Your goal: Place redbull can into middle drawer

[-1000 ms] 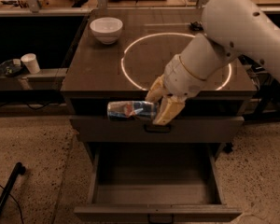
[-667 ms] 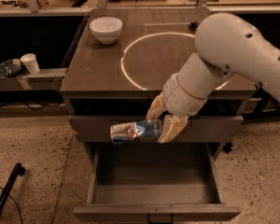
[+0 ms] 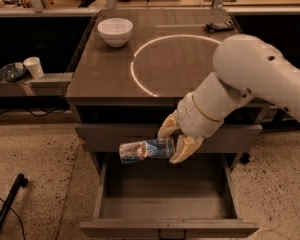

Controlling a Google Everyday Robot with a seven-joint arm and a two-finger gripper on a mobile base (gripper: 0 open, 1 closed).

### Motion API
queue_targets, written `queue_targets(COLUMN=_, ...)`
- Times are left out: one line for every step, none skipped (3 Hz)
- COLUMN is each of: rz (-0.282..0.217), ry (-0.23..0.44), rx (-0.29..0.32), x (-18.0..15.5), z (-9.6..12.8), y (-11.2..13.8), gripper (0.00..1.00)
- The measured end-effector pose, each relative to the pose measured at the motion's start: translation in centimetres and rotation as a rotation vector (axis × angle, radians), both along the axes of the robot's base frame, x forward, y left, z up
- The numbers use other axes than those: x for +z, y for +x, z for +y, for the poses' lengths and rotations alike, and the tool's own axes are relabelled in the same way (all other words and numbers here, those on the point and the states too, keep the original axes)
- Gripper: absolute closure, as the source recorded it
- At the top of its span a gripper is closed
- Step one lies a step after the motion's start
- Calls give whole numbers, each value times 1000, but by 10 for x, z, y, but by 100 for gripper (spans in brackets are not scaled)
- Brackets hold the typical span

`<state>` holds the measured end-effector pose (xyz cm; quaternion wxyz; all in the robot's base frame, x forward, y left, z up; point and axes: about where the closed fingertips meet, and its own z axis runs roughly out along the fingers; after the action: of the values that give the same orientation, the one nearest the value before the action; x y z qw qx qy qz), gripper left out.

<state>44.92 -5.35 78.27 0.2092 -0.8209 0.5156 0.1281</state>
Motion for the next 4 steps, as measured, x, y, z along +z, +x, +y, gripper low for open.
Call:
queue_targets(rz=-67, ry=54, rx=-28, x=-39, z=-6, y=-24, gripper=100)
queue_targets(rz=-107, ry=46, rx=-47, x=-94, z=-3, y=-51, gripper=100)
queue_targets(rz=-141, ry=54, rx=-61, x=-105, z=3, y=-49, gripper=100)
queue_targets(rz=-142, ry=56, rx=-62, x=-103, z=3, y=-47, gripper=100)
